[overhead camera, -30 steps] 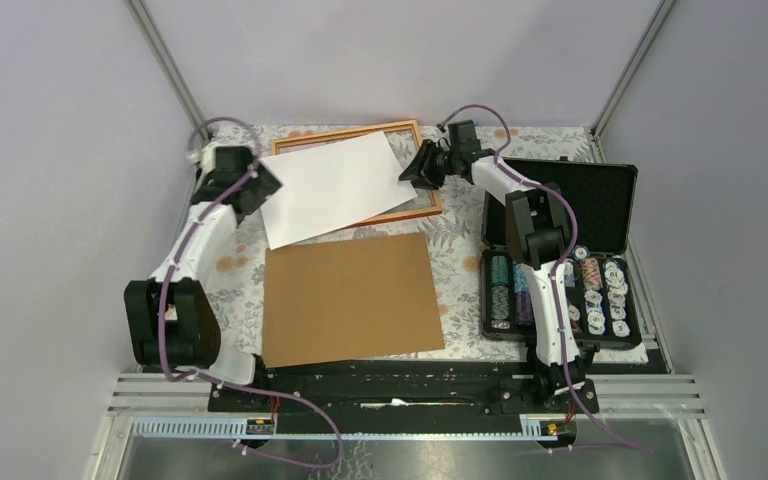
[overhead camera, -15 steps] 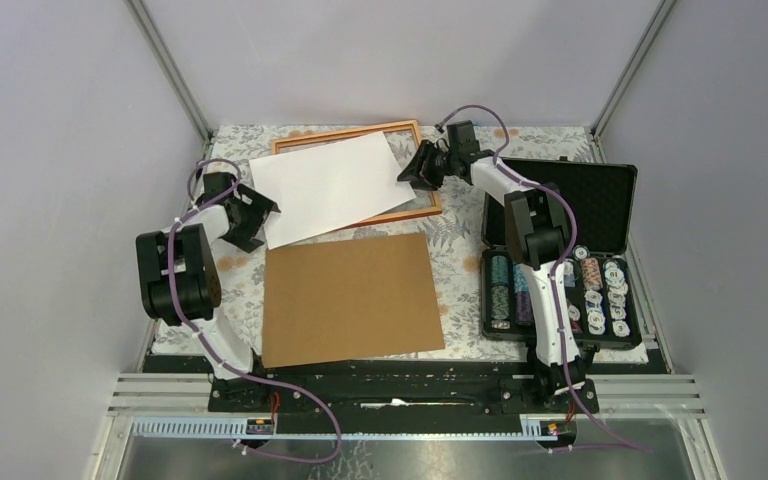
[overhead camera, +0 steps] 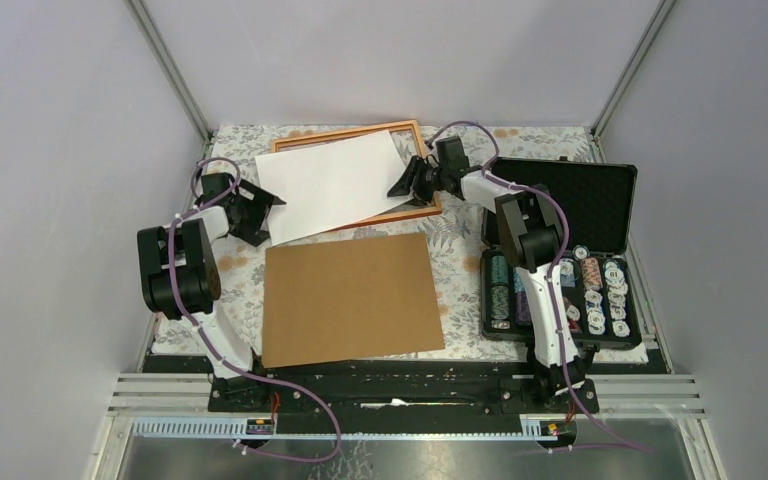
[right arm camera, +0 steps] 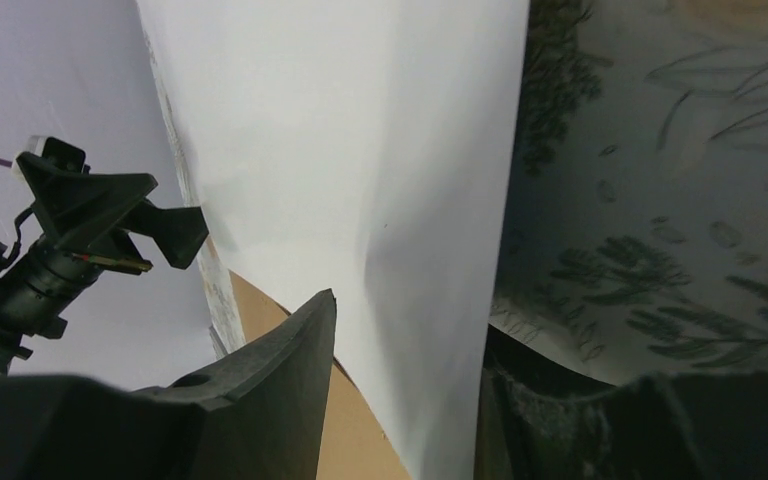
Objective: Put the photo into the frame
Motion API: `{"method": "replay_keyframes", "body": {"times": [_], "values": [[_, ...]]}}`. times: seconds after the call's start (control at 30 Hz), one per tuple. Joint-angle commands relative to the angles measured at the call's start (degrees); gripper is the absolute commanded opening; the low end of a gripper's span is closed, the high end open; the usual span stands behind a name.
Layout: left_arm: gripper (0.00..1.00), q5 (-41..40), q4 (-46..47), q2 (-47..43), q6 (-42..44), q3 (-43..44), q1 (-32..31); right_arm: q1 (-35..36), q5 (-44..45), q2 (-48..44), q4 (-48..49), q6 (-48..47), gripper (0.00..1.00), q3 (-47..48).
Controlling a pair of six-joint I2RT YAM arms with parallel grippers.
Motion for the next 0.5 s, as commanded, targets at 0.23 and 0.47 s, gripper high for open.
{"method": "replay_keyframes", "body": {"times": [0.23,0.47], "values": [[0.95,0.82,0.60,-0.01,-0.61,-1.96,-0.17,1.28,5.95,-7.70,8.52,2.28,0.44,-4.44],[0.97,-2.27,0.54,-6.16,1.84,-1.77,-0.58,1.28,10.45,-9.68,15.42,5.87,0.16,-10.27]]}}
